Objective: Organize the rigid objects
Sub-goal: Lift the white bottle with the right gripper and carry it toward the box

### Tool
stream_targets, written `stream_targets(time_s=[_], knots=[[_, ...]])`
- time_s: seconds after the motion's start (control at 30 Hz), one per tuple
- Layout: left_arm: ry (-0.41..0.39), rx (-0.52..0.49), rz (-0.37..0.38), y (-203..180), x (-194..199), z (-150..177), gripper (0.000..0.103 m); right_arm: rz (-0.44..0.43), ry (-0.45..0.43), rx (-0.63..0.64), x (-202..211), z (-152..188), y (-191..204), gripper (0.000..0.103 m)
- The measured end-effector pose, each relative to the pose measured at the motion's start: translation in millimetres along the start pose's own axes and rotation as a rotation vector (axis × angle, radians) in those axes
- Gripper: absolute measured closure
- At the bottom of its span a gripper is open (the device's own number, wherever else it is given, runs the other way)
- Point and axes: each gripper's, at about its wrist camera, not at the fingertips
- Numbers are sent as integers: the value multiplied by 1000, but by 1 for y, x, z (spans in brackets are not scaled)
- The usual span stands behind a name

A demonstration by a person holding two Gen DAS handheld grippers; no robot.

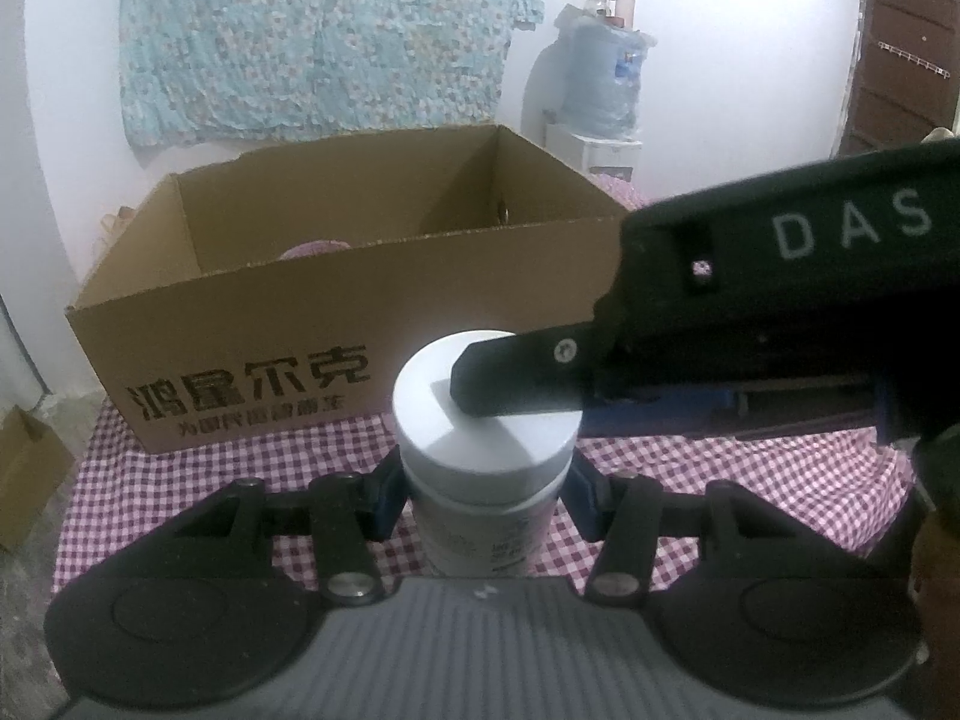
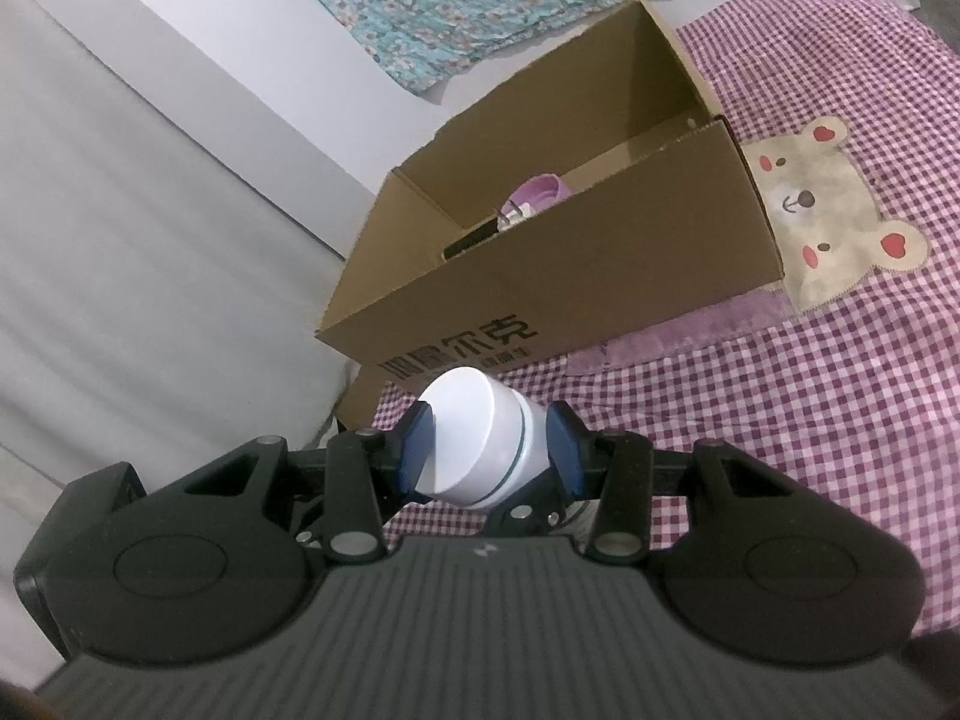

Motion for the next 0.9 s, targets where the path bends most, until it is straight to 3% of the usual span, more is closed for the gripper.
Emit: stream_targets(time_s=[0.67,0.9], knots=[[-120,-31,-83,7,60,-22,49,-94,-66,94,37,-9,49,61],[-140,-13,-39,23,73,-49,49,-116,-68,122,46,-35,74,59]])
Point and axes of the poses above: each gripper's, at about its wrist camera, not at the fingertips, and x roughly against the way its jaws point, y to its left, z to its underside, and after that the axes turned 5 degrees about y, right-handed
